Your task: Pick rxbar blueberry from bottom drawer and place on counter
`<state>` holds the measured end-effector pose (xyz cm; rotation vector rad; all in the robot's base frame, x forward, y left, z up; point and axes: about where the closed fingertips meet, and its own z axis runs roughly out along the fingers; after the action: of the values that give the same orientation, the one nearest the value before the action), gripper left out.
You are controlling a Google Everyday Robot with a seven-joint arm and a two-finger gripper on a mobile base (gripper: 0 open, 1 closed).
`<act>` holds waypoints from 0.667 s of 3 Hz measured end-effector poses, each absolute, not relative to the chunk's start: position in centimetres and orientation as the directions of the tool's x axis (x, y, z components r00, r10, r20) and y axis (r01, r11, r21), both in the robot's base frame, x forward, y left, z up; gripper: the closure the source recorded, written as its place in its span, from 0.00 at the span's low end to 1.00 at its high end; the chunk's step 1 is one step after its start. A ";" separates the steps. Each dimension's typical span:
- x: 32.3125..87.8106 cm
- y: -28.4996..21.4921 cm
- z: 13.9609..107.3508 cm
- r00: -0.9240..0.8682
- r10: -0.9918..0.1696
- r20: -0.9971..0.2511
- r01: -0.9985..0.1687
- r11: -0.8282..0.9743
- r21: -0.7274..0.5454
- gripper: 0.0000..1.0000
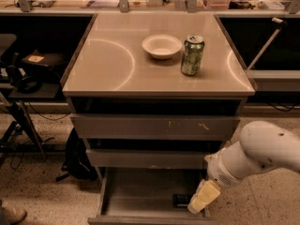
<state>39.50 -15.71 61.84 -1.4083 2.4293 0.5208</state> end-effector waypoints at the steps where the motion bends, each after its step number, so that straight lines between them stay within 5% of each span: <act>1: 39.8 -15.2 59.5 -0.521 -0.750 -0.407 -0.852 0.483 0.203 0.00; 2: 39.8 -15.2 59.5 -0.520 -0.752 -0.406 -0.853 0.481 0.201 0.00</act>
Offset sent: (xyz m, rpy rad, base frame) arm 0.0040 0.0058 -0.0254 0.0124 0.0388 -0.0334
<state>39.79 -15.20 59.54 -1.3691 2.4670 0.5565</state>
